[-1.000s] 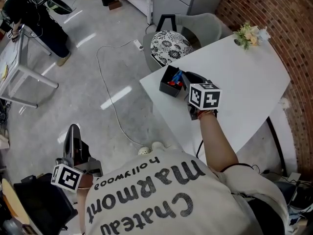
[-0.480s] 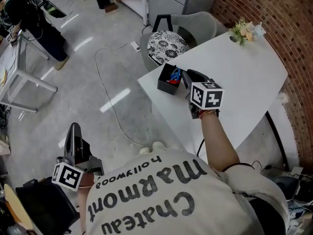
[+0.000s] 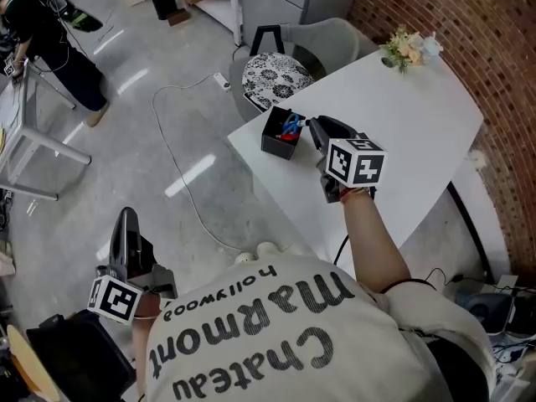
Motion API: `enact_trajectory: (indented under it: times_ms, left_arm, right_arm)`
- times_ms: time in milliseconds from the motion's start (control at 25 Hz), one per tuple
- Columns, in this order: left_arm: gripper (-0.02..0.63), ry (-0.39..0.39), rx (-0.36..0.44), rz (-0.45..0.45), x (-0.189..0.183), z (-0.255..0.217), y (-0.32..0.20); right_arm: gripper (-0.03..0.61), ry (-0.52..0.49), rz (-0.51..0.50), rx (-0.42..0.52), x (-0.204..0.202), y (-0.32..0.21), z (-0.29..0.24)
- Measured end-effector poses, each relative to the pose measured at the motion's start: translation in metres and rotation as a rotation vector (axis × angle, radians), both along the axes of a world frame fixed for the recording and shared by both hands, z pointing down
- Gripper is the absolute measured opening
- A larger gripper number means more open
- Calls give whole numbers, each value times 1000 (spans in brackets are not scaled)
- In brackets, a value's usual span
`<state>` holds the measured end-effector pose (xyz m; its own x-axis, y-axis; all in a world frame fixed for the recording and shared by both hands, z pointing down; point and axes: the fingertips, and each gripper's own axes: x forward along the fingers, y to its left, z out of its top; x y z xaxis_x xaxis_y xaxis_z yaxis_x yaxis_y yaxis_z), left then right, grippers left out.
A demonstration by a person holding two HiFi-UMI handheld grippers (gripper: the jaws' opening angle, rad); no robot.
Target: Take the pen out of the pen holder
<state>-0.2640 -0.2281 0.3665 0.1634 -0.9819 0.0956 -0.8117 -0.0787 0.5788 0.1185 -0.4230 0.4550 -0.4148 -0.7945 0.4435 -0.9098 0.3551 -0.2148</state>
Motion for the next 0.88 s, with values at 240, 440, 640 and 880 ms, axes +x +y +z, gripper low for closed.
enact_trajectory:
  times_ms: [240,440,640,880]
  left_arm:
    - [0,22,10,27,3,2,-2]
    - [1,15,7,43,4,0,-4]
    - [0,30,7,61,3,-3,-5]
    - [0,30,7,82,5,-3,-6]
  right_arm:
    - [72,4,12,23,4,6,-11]
    - [72,7,29,34,8,12,-19]
    - [72,9,39,35,8,19,-25]
    - [72,12,50,37,13,27,-28]
